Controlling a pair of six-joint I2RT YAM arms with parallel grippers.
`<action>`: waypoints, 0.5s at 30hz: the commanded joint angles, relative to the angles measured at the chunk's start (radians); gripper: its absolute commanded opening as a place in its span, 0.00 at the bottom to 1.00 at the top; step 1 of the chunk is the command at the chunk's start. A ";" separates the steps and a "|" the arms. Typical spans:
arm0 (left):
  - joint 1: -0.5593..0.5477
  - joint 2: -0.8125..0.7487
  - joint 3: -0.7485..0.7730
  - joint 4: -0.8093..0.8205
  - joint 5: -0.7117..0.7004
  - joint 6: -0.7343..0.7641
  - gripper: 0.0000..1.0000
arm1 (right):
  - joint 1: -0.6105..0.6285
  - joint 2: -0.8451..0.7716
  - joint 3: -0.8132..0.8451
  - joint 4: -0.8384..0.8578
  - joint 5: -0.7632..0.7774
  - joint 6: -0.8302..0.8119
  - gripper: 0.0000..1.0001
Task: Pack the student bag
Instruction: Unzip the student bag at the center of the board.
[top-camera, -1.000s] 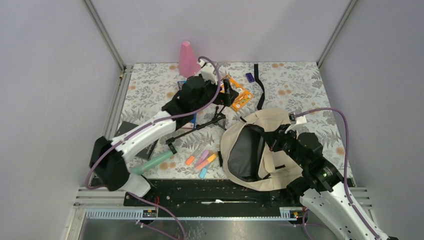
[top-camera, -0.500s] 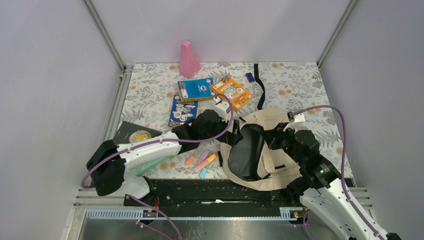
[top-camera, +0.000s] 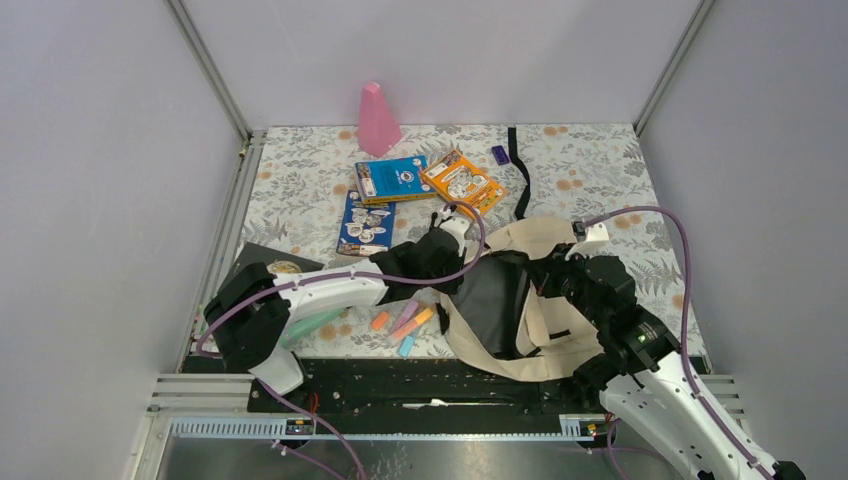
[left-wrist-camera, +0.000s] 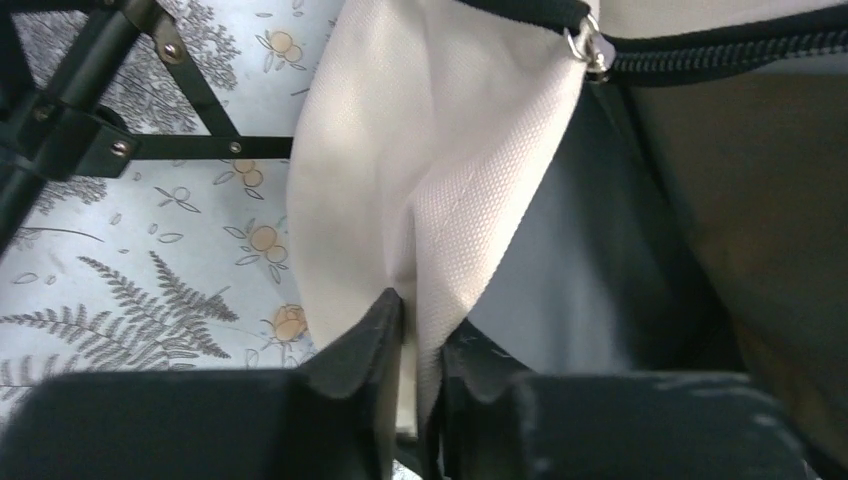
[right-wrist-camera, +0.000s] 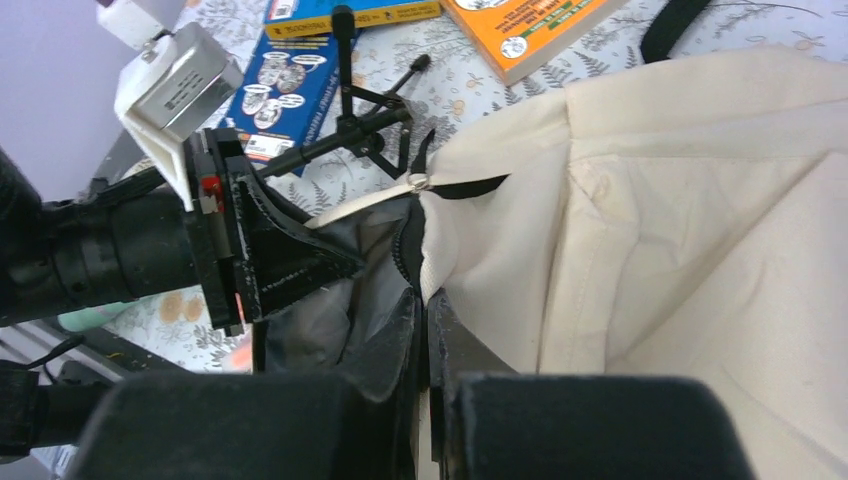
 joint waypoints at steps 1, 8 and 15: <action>-0.001 -0.022 0.039 -0.006 -0.068 0.016 0.08 | 0.005 0.044 0.148 -0.049 0.125 -0.077 0.00; 0.051 0.003 0.029 -0.022 0.029 -0.028 0.00 | -0.008 0.211 0.419 -0.225 0.425 -0.252 0.00; 0.114 -0.054 -0.064 0.040 0.096 -0.063 0.00 | -0.202 0.298 0.445 -0.202 0.324 -0.251 0.00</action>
